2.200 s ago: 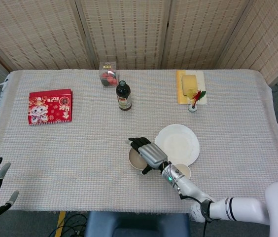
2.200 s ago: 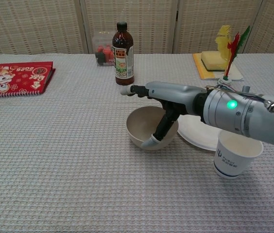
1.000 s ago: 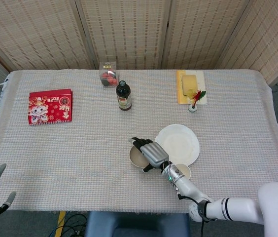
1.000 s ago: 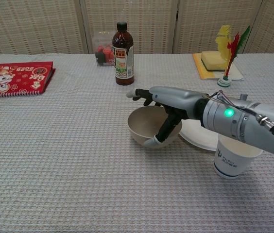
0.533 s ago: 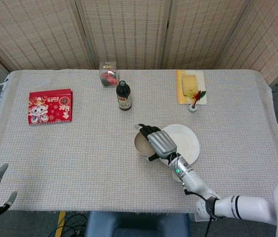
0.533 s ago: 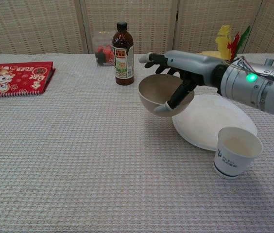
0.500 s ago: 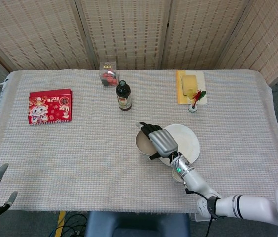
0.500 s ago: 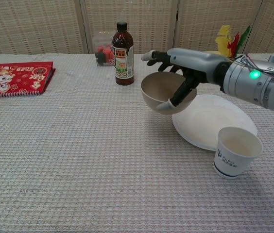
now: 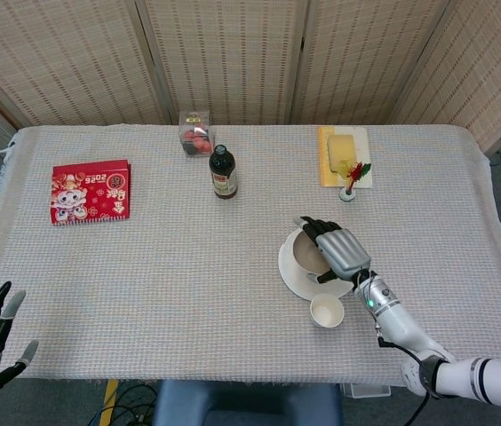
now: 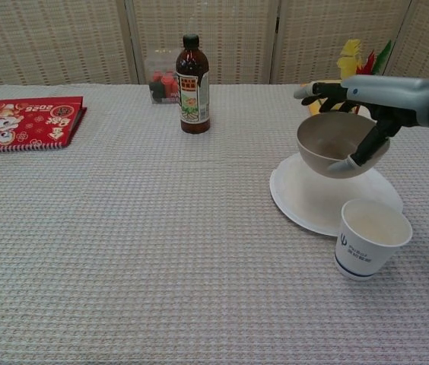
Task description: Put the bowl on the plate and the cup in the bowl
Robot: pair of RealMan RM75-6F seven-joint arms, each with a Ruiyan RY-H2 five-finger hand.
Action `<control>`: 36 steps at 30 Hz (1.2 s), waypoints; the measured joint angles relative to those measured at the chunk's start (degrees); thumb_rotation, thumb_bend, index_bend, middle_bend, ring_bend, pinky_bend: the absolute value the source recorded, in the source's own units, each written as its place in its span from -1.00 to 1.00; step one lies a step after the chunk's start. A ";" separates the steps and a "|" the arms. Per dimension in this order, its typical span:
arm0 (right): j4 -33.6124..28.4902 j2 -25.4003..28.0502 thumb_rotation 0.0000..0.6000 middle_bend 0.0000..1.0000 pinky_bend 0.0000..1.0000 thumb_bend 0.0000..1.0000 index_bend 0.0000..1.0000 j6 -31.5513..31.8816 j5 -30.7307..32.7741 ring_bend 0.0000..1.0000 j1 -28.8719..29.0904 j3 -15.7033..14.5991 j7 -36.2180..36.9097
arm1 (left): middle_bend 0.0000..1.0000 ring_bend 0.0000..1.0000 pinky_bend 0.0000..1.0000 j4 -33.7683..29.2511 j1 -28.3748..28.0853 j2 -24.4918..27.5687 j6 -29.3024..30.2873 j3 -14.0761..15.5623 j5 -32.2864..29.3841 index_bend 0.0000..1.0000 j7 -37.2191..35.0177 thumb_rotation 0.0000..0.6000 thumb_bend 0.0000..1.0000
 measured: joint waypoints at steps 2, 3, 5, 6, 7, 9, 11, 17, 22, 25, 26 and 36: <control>0.18 0.32 1.00 -0.88 -0.27 -0.51 -1.00 0.22 -1.32 -0.68 -0.90 -1.06 0.33 | -1.00 -1.00 -0.48 -0.03 -0.09 -0.10 -0.22 0.06 -0.01 -1.00 0.21 1.00 -0.37; 0.43 0.30 1.00 -0.88 -0.27 -0.51 -1.00 0.41 -1.80 -0.68 -1.25 -1.41 0.44 | -1.00 -1.00 -0.48 -0.04 -0.11 -0.11 -0.30 0.10 -0.01 -1.00 0.24 1.00 -0.37; 1.37 -0.10 1.00 -0.88 -0.27 -0.51 -1.00 0.55 -2.42 -0.68 -1.76 -1.94 0.93 | -1.00 -1.00 -0.48 -0.08 -0.15 -0.09 -0.39 0.14 -0.05 -1.00 0.19 1.00 -0.37; 1.87 -0.34 1.00 -0.88 -0.27 -0.51 -1.00 0.49 -2.54 -0.68 -1.90 -2.09 1.18 | -1.00 -1.00 -0.48 -0.09 -0.16 -0.10 -0.39 0.14 -0.09 -1.00 0.21 1.00 -0.37; 2.42 -0.61 1.00 -0.89 -0.27 -0.51 -1.00 0.37 -2.63 -0.68 -2.00 -2.20 1.46 | -1.00 -1.00 -0.48 -0.10 -0.17 -0.11 -0.40 0.14 -0.11 -1.00 0.24 1.00 -0.37; 3.84 -1.29 1.00 -0.89 -0.27 -0.51 -1.00 -0.07 -2.77 -0.68 -2.13 -2.36 2.02 | -1.00 -1.00 -0.48 -0.11 -0.17 -0.12 -0.41 0.13 -0.17 -1.00 0.29 1.00 -0.37; 5.43 -2.05 1.00 -0.89 -0.27 -0.51 -1.00 -0.69 -2.87 -0.68 -2.18 -2.42 2.74 | -1.00 -1.00 -0.48 -0.13 -0.21 -0.12 -0.48 0.10 -0.30 -1.00 0.29 1.00 -0.37; 9.57 -4.11 1.00 -0.88 -0.27 -0.51 -1.00 -2.38 -3.14 -0.68 -2.24 -2.18 5.40 | -1.00 -1.00 -0.48 -0.07 -0.36 -0.11 -0.78 0.01 -0.70 -1.00 0.19 1.00 -0.37; 12.35 -5.63 1.00 -0.88 -0.27 -0.54 -1.00 -3.06 -3.51 -0.68 -2.27 -1.66 7.27 | -1.00 -1.00 -0.48 -0.10 -0.42 -0.14 -0.88 -0.03 -0.91 -1.00 0.26 1.00 -0.37; 13.44 -6.11 1.00 -0.91 -0.33 -0.59 -1.00 -3.89 -4.00 -0.68 -2.22 -1.41 8.86 | -1.00 -1.00 -0.48 -0.10 -0.43 -0.17 -0.90 -0.08 -1.07 -1.00 0.30 1.00 -0.37; 13.78 -6.13 1.00 -0.92 -0.37 -0.60 -1.00 -4.42 -4.25 -0.70 -2.15 -1.34 9.47 | -1.00 -1.00 -0.48 -0.10 -0.44 -0.18 -0.93 -0.08 -1.12 -1.00 0.30 1.00 -0.37; 13.26 -3.23 1.00 -1.00 -1.00 -0.83 -1.00 -9.98 -6.14 -1.00 -1.21 -1.27 14.65 | -1.00 -1.00 -0.48 -0.01 -0.57 -0.30 -1.15 -0.07 -1.27 -1.00 0.48 1.00 -0.37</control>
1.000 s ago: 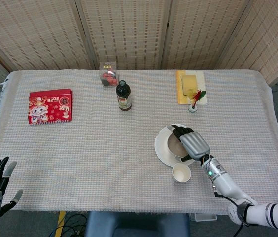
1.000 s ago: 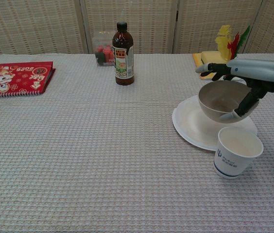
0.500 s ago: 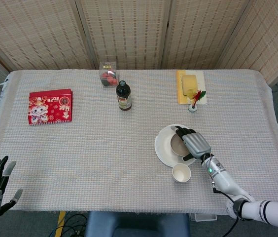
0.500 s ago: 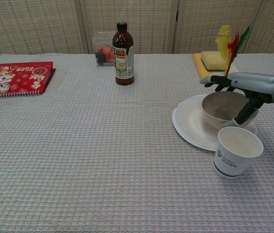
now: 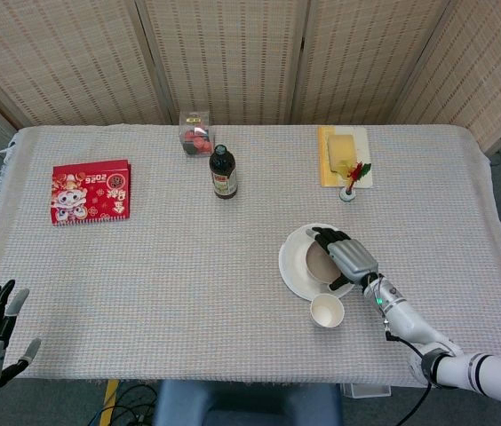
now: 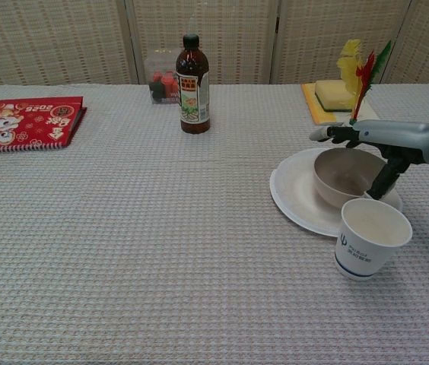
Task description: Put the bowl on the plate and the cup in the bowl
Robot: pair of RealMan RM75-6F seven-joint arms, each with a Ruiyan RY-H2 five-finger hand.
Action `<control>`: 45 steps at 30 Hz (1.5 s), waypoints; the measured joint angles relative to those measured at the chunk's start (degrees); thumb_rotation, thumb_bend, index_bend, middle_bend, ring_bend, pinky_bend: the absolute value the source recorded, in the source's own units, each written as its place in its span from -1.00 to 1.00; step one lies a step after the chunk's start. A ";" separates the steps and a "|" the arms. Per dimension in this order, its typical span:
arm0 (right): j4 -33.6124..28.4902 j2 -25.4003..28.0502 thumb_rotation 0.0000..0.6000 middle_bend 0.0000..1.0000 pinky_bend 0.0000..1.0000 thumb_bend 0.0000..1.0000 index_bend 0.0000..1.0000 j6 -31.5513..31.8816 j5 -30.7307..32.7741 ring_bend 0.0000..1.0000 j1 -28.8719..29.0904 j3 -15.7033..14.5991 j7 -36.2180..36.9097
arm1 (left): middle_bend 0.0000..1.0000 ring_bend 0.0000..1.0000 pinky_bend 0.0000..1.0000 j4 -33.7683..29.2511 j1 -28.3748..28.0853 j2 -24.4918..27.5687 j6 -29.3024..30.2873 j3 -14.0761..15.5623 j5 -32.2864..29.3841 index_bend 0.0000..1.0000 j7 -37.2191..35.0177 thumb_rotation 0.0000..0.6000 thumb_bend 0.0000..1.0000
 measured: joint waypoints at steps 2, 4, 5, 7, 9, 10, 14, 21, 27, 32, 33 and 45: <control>-1.21 1.83 1.00 -1.00 -1.00 -0.84 -1.00 -0.35 -0.47 -1.00 0.07 -0.05 0.35 | -1.00 -1.00 -0.48 0.02 -0.06 -0.06 -0.12 -0.03 -0.11 -1.00 0.11 1.00 -0.37; -2.49 3.41 1.00 -1.00 -1.00 -0.86 -1.00 -0.35 -0.73 -1.00 0.05 -0.01 0.53 | -1.00 -1.00 -0.48 0.00 -0.12 -0.12 -0.23 -0.09 -0.26 -1.00 0.20 1.00 -0.37; -3.42 4.50 1.00 -1.00 -1.00 -0.86 -1.00 -0.27 -0.88 -1.00 -0.01 0.06 0.63 | -1.00 -1.00 -0.48 -0.01 -0.13 -0.15 -0.25 -0.11 -0.31 -1.00 0.25 1.00 -0.37; -5.01 6.09 1.00 -1.00 -1.00 -0.86 -1.00 0.08 -1.20 -1.00 -0.19 0.21 0.85 | -1.00 -1.00 -0.48 -0.04 -0.16 -0.21 -0.32 -0.16 -0.44 -1.00 0.39 1.00 -0.37; -7.18 8.06 1.00 -1.00 -1.00 -0.86 -1.00 0.99 -2.02 -1.00 -0.61 0.40 1.33 | -1.00 -1.00 -0.48 -0.05 -0.20 -0.29 -0.44 -0.19 -0.55 -1.00 0.61 1.00 -0.37; -8.22 9.01 1.00 -1.00 -1.00 -0.86 -1.00 1.54 -2.59 -1.00 -0.87 0.44 1.59 | -1.00 -1.00 -0.48 -0.05 -0.23 -0.33 -0.52 -0.20 -0.60 -1.00 0.70 1.00 -0.37; -13.67 14.57 1.00 -1.00 -1.00 -0.86 -1.00 4.18 -6.27 -1.00 -2.35 0.40 3.09 | -1.00 -1.00 -0.48 -0.07 -0.33 -0.52 -0.81 -0.28 -0.90 -1.00 1.07 1.00 -0.37; -23.72 26.24 1.00 -1.00 -1.00 -0.86 -1.00 5.68 -13.37 -1.00 -4.18 -0.78 7.12 | -1.00 -1.00 -0.48 -0.15 -0.46 -1.01 -1.21 -0.10 -0.69 -1.00 2.24 1.00 -0.37; -29.41 32.08 1.00 -1.00 -1.00 -0.86 -0.86 3.10 -17.71 -1.00 -4.40 -2.89 8.73 | -1.00 -1.00 -0.48 0.07 -0.85 -1.42 -1.98 -0.05 -0.75 -1.00 2.71 1.00 -0.37; -31.18 32.40 1.00 -1.00 -1.00 -0.86 -0.72 0.36 -17.04 -1.00 -4.04 -4.09 4.32 | -1.00 -1.00 -0.48 0.00 -0.97 -1.62 -2.14 0.19 -0.26 -1.00 3.20 1.00 -0.37; -31.45 32.36 1.00 -1.00 -1.00 -0.86 -0.70 0.05 -16.74 -1.00 -4.01 -4.25 3.32 | -1.00 -1.00 -0.48 -0.04 -0.93 -1.64 -1.98 0.30 0.03 -1.00 3.27 1.00 -0.37; -34.96 30.69 1.00 -1.00 -1.00 -0.85 -0.67 -2.08 -9.86 -1.00 -3.88 -6.42 -11.38 | -1.00 -1.00 -0.48 -0.25 -0.09 -1.27 0.08 0.92 1.62 -1.00 3.01 1.00 -0.37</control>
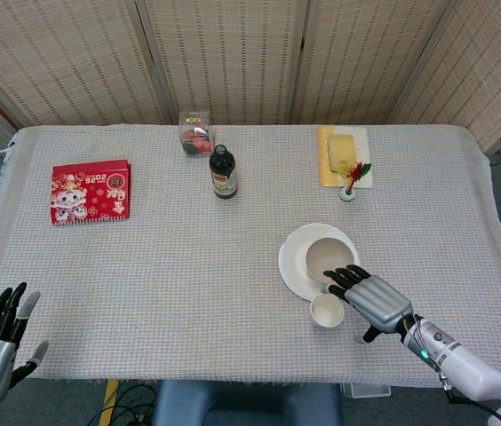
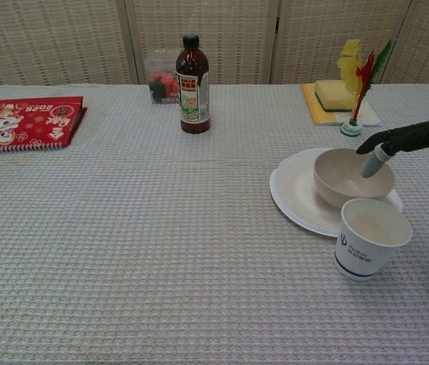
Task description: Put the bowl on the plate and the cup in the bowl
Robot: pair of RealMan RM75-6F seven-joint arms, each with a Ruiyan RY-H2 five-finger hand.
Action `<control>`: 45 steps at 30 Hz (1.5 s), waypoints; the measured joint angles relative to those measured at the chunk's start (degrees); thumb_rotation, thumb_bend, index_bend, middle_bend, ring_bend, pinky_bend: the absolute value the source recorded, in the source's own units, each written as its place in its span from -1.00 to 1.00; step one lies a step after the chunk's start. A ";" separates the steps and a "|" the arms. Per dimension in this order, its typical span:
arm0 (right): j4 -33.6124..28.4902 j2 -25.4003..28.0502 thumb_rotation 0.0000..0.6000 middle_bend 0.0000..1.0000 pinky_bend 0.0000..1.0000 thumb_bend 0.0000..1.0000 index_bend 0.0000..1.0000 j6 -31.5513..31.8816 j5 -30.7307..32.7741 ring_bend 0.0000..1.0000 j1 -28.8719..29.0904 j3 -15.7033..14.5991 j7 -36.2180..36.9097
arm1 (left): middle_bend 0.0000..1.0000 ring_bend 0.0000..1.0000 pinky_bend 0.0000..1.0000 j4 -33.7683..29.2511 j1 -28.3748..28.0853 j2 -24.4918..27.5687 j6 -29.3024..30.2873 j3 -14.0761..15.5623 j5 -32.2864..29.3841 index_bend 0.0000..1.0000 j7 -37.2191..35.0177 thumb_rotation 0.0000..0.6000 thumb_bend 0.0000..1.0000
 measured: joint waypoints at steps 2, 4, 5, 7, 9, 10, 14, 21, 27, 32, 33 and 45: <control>-0.17 -0.84 1.00 -1.00 -1.00 -0.85 -0.67 -0.01 1.49 -1.00 0.02 -0.29 -1.88 | -1.00 -1.00 -0.48 -0.01 0.08 0.01 0.18 0.03 0.15 -1.00 0.01 1.00 -0.37; 0.08 -1.84 1.00 -1.00 -1.00 -0.85 -0.67 0.02 2.62 -1.00 0.08 -0.45 -3.15 | -1.00 -1.00 -0.48 -0.01 0.15 0.01 0.32 0.05 0.26 -1.00 0.00 1.00 -0.37; 0.42 -2.54 1.00 -1.00 -1.00 -0.85 -0.67 0.03 3.37 -1.00 0.16 -0.51 -3.78 | -1.00 -1.00 -0.48 -0.01 0.17 0.02 0.36 0.05 0.27 -1.00 -0.02 1.00 -0.37; 1.07 -3.66 1.00 -1.00 -1.00 -0.85 -0.67 0.01 4.51 -1.00 0.33 -0.54 -4.55 | -1.00 -1.00 -0.48 0.01 0.21 0.06 0.48 0.00 0.26 -1.00 -0.13 1.00 -0.37; 1.93 -4.94 1.00 -1.00 -1.00 -0.85 -0.67 -0.01 5.67 -1.00 0.60 -0.55 -5.44 | -1.00 -1.00 -0.48 0.04 0.22 0.11 0.54 -0.06 0.19 -1.00 -0.33 1.00 -0.37; 2.28 -5.45 1.00 -1.00 -1.00 -0.85 -0.67 -0.02 6.05 -1.00 0.72 -0.55 -5.77 | -1.00 -1.00 -0.48 0.05 0.23 0.15 0.57 -0.08 0.16 -1.00 -0.43 1.00 -0.37; 3.66 -7.32 1.00 -1.00 -1.00 -0.85 -0.67 0.05 7.51 -1.00 1.34 -0.53 -7.32 | -1.00 -1.00 -0.48 0.09 0.24 0.31 0.63 -0.12 0.13 -1.00 -0.74 1.00 -0.37; 5.12 -9.79 1.00 -1.00 -1.00 -0.85 -0.67 0.23 9.65 -1.00 2.27 -0.52 -8.66 | -1.00 -1.00 -0.48 0.09 0.32 0.49 0.89 -0.17 0.18 -1.00 -1.13 1.00 -0.37; 5.50 -10.43 1.00 -1.00 -1.00 -0.85 -0.67 0.81 9.89 -1.00 2.45 -0.38 -8.05 | -1.00 -1.00 -0.48 0.12 0.44 0.63 1.18 -0.26 0.14 -1.00 -1.41 1.00 -0.37; 5.31 -9.71 1.00 -1.00 -1.00 -0.85 -0.67 1.57 8.71 -1.00 2.15 -0.12 -6.17 | -1.00 -1.00 -0.48 0.13 0.37 0.60 0.88 -0.26 0.09 -1.00 -1.30 1.00 -0.37; 5.37 -9.67 1.00 -1.00 -1.00 -0.85 -0.67 1.54 8.53 -1.00 2.15 -0.15 -6.02 | -1.00 -1.00 -0.48 0.11 0.35 0.56 0.79 -0.23 0.13 -1.00 -1.14 1.00 -0.37; 7.15 -11.95 1.00 -1.00 -1.00 -0.81 -0.67 0.79 8.82 -1.00 2.84 -0.73 -6.60 | -1.00 -1.00 -0.48 0.05 0.54 0.72 1.24 -0.26 0.29 -1.00 -1.48 1.00 -0.37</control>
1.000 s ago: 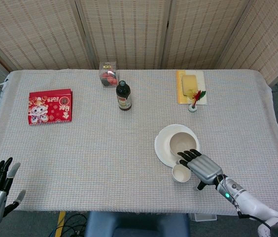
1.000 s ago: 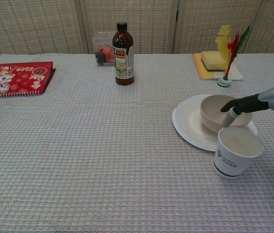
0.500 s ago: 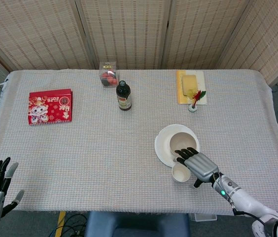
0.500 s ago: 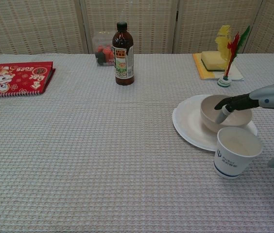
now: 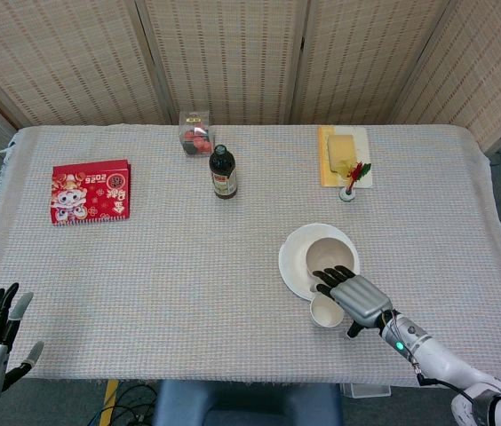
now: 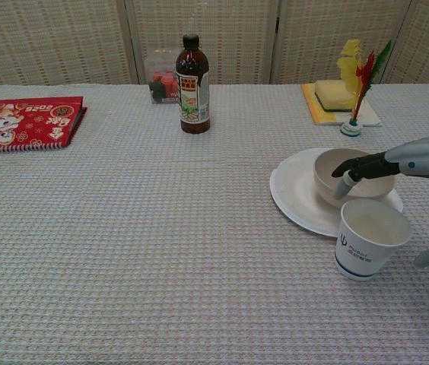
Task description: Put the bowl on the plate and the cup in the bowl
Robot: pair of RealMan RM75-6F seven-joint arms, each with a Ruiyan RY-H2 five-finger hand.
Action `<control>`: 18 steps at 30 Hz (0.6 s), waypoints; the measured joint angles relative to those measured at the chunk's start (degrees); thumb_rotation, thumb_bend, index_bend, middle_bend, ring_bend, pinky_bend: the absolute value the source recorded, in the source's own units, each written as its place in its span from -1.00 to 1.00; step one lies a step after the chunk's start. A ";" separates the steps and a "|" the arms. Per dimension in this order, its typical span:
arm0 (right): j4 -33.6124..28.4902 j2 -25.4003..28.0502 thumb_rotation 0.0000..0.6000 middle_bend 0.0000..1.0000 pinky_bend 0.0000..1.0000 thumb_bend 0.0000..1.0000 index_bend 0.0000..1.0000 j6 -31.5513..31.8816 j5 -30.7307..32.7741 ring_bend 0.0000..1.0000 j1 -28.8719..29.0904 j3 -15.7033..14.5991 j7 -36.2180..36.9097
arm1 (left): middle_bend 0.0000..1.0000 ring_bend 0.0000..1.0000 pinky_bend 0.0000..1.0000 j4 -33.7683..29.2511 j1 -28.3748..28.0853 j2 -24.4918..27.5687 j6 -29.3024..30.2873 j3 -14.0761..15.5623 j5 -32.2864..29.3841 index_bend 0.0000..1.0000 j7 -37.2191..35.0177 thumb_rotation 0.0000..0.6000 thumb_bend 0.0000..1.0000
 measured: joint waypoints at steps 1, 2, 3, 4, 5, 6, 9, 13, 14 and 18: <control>0.12 -0.22 1.00 -1.00 -1.00 -0.79 -0.67 0.11 0.13 -1.00 0.02 0.00 -0.14 | -1.00 -1.00 -0.48 0.01 0.02 0.01 0.03 0.02 0.05 -1.00 -0.01 1.00 -0.37; 0.29 -0.53 1.00 -1.00 -1.00 -0.77 -0.65 0.36 0.25 -1.00 0.03 -0.01 -0.37 | -1.00 -1.00 -0.48 0.02 0.03 0.01 0.06 0.03 0.10 -1.00 -0.02 1.00 -0.37; 0.42 -0.77 1.00 -1.00 -1.00 -0.75 -0.61 0.61 0.33 -1.00 0.00 -0.02 -0.57 | -1.00 -1.00 -0.48 0.03 0.04 0.01 0.06 0.04 0.13 -1.00 0.00 1.00 -0.37; 0.53 -1.00 1.00 -1.00 -1.00 -0.73 -0.53 0.93 0.39 -1.00 -0.05 -0.02 -0.78 | -1.00 -1.00 -0.48 0.03 0.03 0.00 0.04 0.05 0.14 -1.00 0.02 1.00 -0.37; 0.67 -1.32 1.00 -1.00 -1.00 -0.70 -0.45 1.43 0.46 -1.00 -0.15 -0.03 -1.12 | -1.00 -1.00 -0.48 0.03 0.04 -0.01 0.04 0.06 0.17 -1.00 0.03 1.00 -0.37; 0.77 -1.58 1.00 -1.00 -1.00 -0.68 -0.38 1.90 0.49 -1.00 -0.25 -0.03 -1.43 | -1.00 -1.00 -0.48 0.02 0.05 -0.02 0.05 0.07 0.20 -1.00 0.04 1.00 -0.37; 1.02 -2.47 1.00 -0.95 -1.00 -0.62 -0.19 3.79 0.52 -1.00 -0.74 0.06 -2.24 | -1.00 -1.00 -0.48 0.00 0.06 -0.04 0.04 0.07 0.25 -1.00 0.10 1.00 -0.37; 1.31 -3.60 1.00 -0.86 -1.00 -0.59 -0.02 5.90 0.54 -1.00 -1.47 0.11 -3.47 | -1.00 -1.00 -0.48 -0.03 0.07 -0.08 0.06 0.08 0.31 -1.00 0.12 1.00 -0.37; 1.37 -3.77 1.00 -0.86 -1.00 -0.59 0.00 6.02 0.66 -1.00 -1.57 0.06 -3.78 | -1.00 -1.00 -0.48 -0.04 0.11 -0.07 0.12 0.08 0.31 -1.00 0.10 1.00 -0.37; 1.39 -3.92 1.00 -0.84 -1.00 -0.59 0.05 5.96 1.24 -1.00 -1.53 -0.09 -4.24 | -1.00 -1.00 -0.48 -0.02 0.23 0.01 0.48 0.04 0.40 -1.00 -0.18 1.00 -0.37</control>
